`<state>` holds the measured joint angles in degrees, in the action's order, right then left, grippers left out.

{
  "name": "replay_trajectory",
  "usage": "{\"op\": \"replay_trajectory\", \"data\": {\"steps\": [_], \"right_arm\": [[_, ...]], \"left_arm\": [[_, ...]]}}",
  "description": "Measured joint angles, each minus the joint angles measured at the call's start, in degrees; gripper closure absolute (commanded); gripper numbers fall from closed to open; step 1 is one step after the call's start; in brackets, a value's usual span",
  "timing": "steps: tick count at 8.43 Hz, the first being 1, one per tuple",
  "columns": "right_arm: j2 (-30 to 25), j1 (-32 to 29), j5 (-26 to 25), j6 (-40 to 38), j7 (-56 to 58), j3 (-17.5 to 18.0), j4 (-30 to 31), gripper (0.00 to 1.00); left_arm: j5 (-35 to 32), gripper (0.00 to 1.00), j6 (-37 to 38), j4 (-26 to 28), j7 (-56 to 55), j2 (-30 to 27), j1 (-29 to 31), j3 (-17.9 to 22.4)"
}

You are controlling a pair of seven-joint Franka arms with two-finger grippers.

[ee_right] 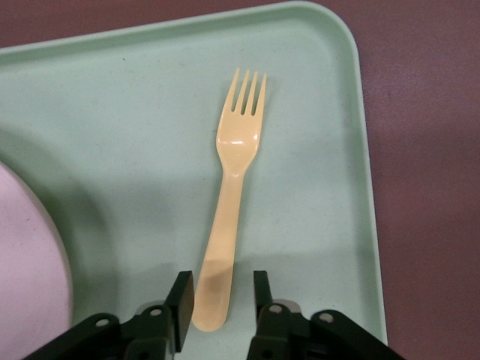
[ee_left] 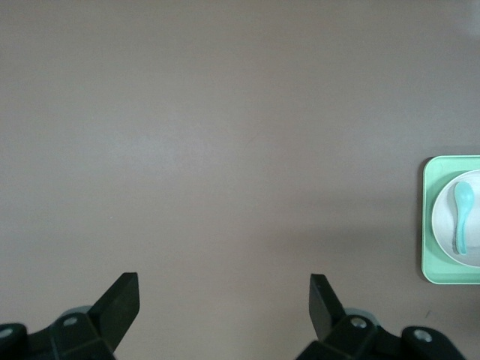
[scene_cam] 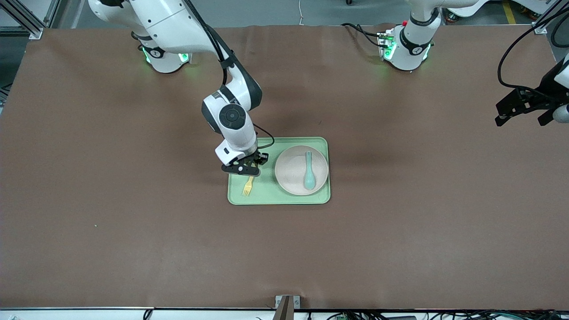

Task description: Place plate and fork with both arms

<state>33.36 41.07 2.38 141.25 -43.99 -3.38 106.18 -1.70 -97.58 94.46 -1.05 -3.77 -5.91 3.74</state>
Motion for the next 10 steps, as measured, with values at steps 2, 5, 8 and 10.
{"op": "replay_trajectory", "data": {"steps": [2,5,8,10], "right_arm": [[-1.80,-0.52,0.03,-2.93,-0.01,-0.35,-0.84,0.29],[-17.84,-8.36,0.32,-18.38,5.50,-0.98,-2.38,0.29],[-29.05,-20.69,0.78,-36.65,22.66,-1.40,-3.75,0.29],[-30.44,-29.53,0.89,-43.52,35.26,-1.64,-6.48,0.29]], "left_arm": [[0.00,0.00,0.00,-0.03,0.00,0.00,0.00,0.00],[0.00,0.00,0.02,-0.10,0.00,0.00,-0.01,0.00],[0.00,0.00,0.06,-0.13,0.00,-0.01,-0.02,-0.03],[0.00,0.00,0.06,-0.15,-0.01,-0.02,-0.01,-0.03]]}}
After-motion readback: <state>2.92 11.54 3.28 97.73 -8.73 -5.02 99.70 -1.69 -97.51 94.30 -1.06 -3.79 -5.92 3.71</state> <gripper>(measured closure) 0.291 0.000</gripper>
